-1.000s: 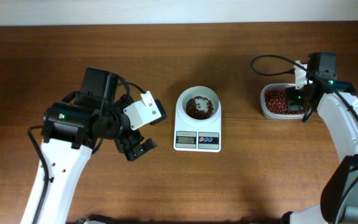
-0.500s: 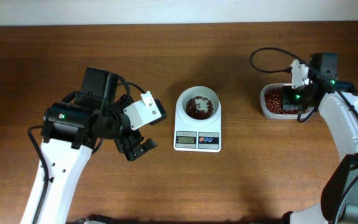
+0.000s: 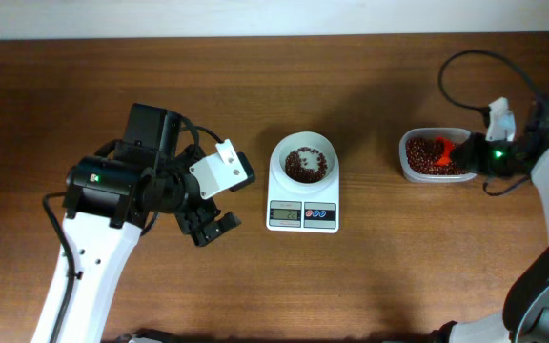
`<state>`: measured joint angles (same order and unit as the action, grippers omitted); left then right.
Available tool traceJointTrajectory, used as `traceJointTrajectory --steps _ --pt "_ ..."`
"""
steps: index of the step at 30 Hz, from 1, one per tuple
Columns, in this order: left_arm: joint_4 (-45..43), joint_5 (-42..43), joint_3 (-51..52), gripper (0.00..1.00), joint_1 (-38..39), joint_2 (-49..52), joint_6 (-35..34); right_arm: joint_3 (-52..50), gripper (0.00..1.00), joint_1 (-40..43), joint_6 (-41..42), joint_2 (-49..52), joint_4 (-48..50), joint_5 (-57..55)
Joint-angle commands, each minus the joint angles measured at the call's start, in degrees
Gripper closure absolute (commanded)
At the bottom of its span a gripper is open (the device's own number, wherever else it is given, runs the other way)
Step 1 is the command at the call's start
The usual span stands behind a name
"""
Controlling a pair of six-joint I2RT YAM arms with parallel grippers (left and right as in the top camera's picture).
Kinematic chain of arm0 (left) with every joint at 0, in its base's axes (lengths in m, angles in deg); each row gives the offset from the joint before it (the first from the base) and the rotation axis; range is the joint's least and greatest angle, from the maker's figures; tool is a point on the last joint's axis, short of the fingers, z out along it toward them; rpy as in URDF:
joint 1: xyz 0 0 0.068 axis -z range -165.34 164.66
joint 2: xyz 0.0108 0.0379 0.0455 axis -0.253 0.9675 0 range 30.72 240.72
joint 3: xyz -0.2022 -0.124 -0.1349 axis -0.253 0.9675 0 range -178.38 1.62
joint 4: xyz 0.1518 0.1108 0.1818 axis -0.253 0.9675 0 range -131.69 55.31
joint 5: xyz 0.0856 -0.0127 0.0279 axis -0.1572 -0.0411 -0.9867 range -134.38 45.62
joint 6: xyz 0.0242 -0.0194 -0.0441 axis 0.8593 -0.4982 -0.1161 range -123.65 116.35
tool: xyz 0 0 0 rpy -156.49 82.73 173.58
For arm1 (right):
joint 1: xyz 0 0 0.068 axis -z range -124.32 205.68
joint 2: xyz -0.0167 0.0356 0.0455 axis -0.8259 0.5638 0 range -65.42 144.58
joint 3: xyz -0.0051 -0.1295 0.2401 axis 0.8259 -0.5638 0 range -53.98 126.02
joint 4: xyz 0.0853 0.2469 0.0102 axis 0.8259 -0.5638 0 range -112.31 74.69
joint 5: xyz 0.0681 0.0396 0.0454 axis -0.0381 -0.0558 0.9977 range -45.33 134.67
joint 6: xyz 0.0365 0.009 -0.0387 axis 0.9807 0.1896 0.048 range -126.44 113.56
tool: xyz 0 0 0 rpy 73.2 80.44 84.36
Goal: Scoop and weigh 50g on scale
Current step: 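Dip the red scoop into the bean tub and scoop beans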
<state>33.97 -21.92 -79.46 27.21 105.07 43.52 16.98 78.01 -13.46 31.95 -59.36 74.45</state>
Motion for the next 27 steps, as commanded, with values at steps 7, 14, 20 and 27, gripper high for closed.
traceJointTrajectory --steps 7,14,20,27 --pt "0.1 0.2 0.4 0.01 -0.2 -1.0 0.5 -0.3 0.96 8.5 0.4 0.0 -0.1 14.9" --pt "0.1 0.2 0.4 0.01 -0.2 -1.0 0.5 -0.3 0.96 13.4 0.2 0.0 -3.0 18.3" --pt "0.1 0.2 0.4 0.01 -0.2 -1.0 0.5 -0.3 0.96 16.2 -0.2 0.0 -4.7 22.7" --pt "0.1 0.2 0.4 0.01 -0.2 -1.0 0.5 -0.3 0.96 16.3 -0.2 0.0 -5.9 34.7"
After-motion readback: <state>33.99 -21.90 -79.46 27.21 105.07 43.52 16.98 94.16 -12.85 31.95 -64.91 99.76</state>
